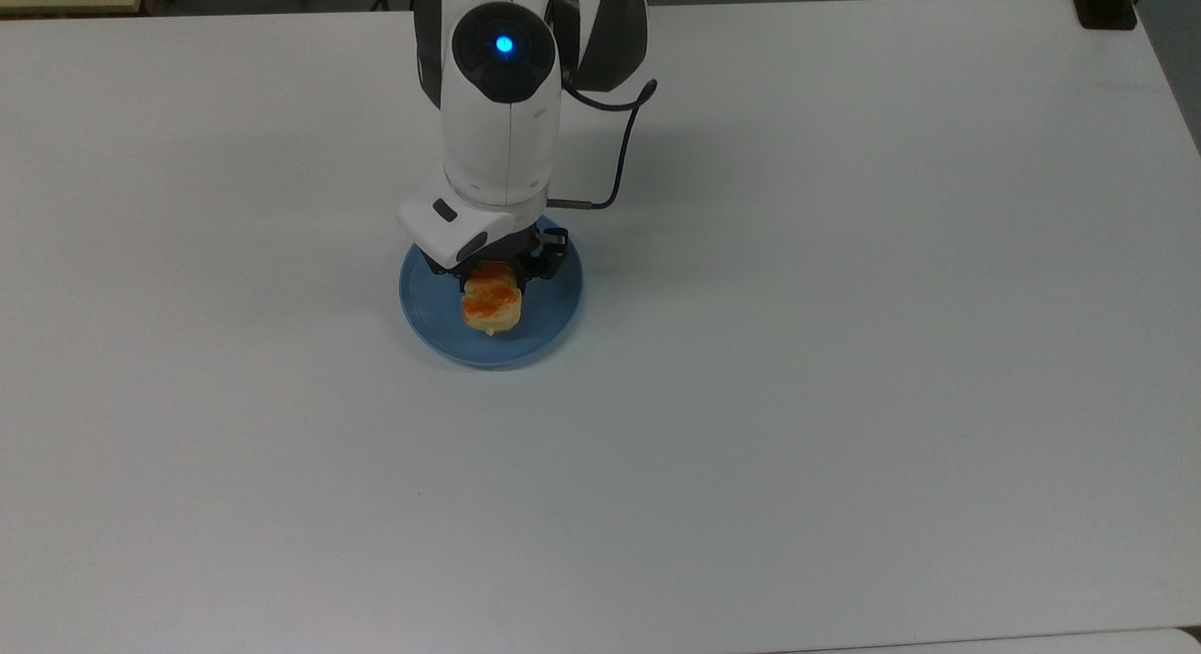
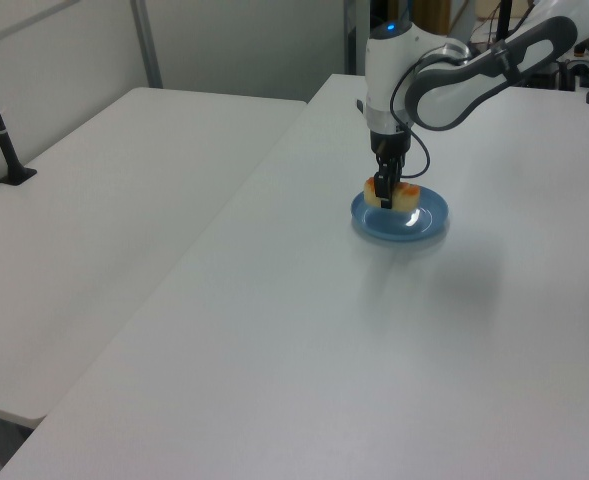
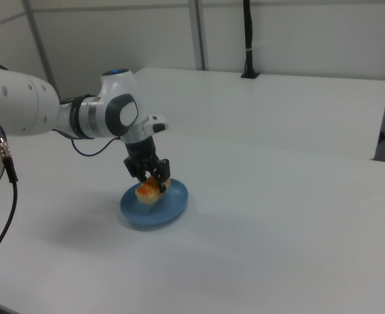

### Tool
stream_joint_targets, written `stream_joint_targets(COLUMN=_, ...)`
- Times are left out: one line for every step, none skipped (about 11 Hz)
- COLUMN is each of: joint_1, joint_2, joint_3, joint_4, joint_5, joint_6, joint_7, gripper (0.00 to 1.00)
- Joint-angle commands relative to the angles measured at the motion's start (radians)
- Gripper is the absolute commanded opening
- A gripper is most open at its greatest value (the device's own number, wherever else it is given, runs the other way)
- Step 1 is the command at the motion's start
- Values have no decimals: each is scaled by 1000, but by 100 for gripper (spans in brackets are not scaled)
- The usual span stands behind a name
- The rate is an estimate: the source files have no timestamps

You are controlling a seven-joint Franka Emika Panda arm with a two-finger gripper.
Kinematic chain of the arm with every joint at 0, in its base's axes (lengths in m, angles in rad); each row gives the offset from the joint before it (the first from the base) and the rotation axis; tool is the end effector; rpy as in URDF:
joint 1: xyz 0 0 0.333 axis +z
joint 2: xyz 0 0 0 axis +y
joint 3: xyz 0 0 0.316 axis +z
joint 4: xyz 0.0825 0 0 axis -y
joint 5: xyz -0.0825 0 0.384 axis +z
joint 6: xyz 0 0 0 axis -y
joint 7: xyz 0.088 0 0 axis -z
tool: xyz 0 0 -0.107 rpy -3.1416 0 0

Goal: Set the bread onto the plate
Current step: 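Carry the held bread roll over the blue plate and lower it, then open the gripper to release the bread roll onto the plate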

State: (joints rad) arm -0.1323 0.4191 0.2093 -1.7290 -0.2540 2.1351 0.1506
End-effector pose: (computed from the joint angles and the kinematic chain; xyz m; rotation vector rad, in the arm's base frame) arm 0.6576 0.0271 0.3451 3.0119 0.0681 0.0219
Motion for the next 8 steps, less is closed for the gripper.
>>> stream_joint_targets(joint_1=2, joint_2=7, joint_3=-4, joint_4=-12, joint_5=6, joint_6=20, joint_7=-22, gripper=81)
stream_joint_targets(joint_1=2, joint_2=7, joint_3=-4, joint_4=-12, joint_5=5, joint_6=19, joint_7=-20, gripper=93)
stream_joint_targets(joint_1=2, joint_2=7, joint_3=-4, joint_4=-12, joint_5=5, joint_6=19, joint_7=-13, gripper=100)
stream_joint_targets(joint_1=0, joint_2=6, joint_3=-4, joint_4=-9, joint_5=7, joint_6=17, joint_7=-13, gripper=100)
stream_joint_targets(joint_1=-1, joint_2=1, joint_3=-4, joint_4=-3, joint_5=13, joint_6=13, joint_7=-8, gripper=100)
stream_joint_targets(joint_1=-3, joint_2=-26, joint_3=-4, joint_4=-3, joint_5=18, joint_6=6, joint_7=-3, gripper=100)
stream_joint_targets(joint_1=-6, joint_2=-75, joint_3=-2, joint_4=0, joint_5=19, joint_6=-33, joint_7=15, gripper=100)
stream_joint_targets(joint_1=-7, joint_2=-112, joint_3=-2, joint_4=35, joint_5=28, joint_6=-116, joint_7=21, gripper=100)
